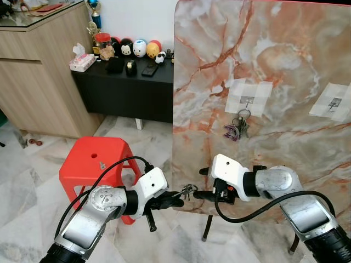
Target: Hang keys on a hook
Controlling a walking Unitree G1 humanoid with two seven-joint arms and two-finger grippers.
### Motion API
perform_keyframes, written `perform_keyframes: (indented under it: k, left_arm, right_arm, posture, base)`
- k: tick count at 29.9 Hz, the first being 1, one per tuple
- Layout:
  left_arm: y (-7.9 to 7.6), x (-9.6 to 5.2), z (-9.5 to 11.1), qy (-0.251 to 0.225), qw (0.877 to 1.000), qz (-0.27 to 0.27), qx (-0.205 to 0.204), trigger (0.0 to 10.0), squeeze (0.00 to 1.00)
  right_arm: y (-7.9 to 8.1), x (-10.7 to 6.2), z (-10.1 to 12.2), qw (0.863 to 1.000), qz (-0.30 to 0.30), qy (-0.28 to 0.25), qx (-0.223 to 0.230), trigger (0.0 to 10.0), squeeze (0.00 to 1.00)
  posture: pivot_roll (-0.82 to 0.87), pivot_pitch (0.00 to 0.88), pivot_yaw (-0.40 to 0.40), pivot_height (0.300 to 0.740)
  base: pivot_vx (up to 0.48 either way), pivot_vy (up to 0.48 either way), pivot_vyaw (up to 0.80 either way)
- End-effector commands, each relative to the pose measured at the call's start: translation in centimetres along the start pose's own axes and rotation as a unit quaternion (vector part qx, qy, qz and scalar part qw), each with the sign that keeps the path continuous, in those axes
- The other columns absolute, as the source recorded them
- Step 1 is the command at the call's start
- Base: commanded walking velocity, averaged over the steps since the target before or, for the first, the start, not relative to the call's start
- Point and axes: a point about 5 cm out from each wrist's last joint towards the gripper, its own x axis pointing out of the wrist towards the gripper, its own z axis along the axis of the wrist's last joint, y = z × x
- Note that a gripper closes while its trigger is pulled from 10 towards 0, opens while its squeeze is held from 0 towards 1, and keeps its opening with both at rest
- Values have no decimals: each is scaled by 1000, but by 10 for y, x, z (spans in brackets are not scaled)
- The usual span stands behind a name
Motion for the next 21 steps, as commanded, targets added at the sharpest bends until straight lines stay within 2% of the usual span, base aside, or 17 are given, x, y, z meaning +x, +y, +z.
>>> perform_keyframes:
  k: [1,5,7,8,9,13,15,17,21]
  left_arm:
    - [-3,1,5,-2,1000,-10,11,0,0]
    - [-3,0,4,-1,1000,-12,11,0,0]
    - [-3,-1,4,0,1000,-10,12,0,0]
    - [-2,-1,4,-1,1000,-4,13,0,0]
    - [0,-1,5,-3,1000,5,16,0,0]
    - [10,0,9,-25,998,59,17,0,0]
    - [13,0,12,-43,995,90,17,0,0]
    - [13,1,14,-51,994,94,12,0,0]
    - [17,6,24,-86,985,148,16,0,0]
  right_arm:
    - [-5,-4,-1,1000,-5,-3,0,10000,1000]
    - [-9,-7,-8,1000,-15,10,2,10000,1000]
    - [-14,-7,-14,999,-39,26,4,10000,1000]
    - [-17,-6,-19,998,-53,40,6,10000,816]
    - [-19,-5,-24,997,-64,53,9,10000,12]
    - [-19,8,-49,989,-109,79,59,10000,0]
    - [-11,23,-67,980,-141,87,110,10000,0]
    - [-6,29,-76,975,-150,92,132,10000,0]
    - [20,48,-119,939,-210,127,242,10000,0]
  posture:
    - [153,62,-36,740]
    - [154,62,-35,740]
    - [153,62,-33,740]
    - [152,62,-33,740]
    - [152,62,-33,740]
    - [153,60,-33,740]
    - [151,58,-36,740]
    - [152,57,-37,740]
    - [157,50,-41,740]
  base:
    - [0,0,0]
    - [0,0,0]
    - [0,0,0]
    - [0,0,0]
    - [0,0,0]
    - [0,0,0]
    - [0,0,0]
    - [0,0,0]
    - [0,0,0]
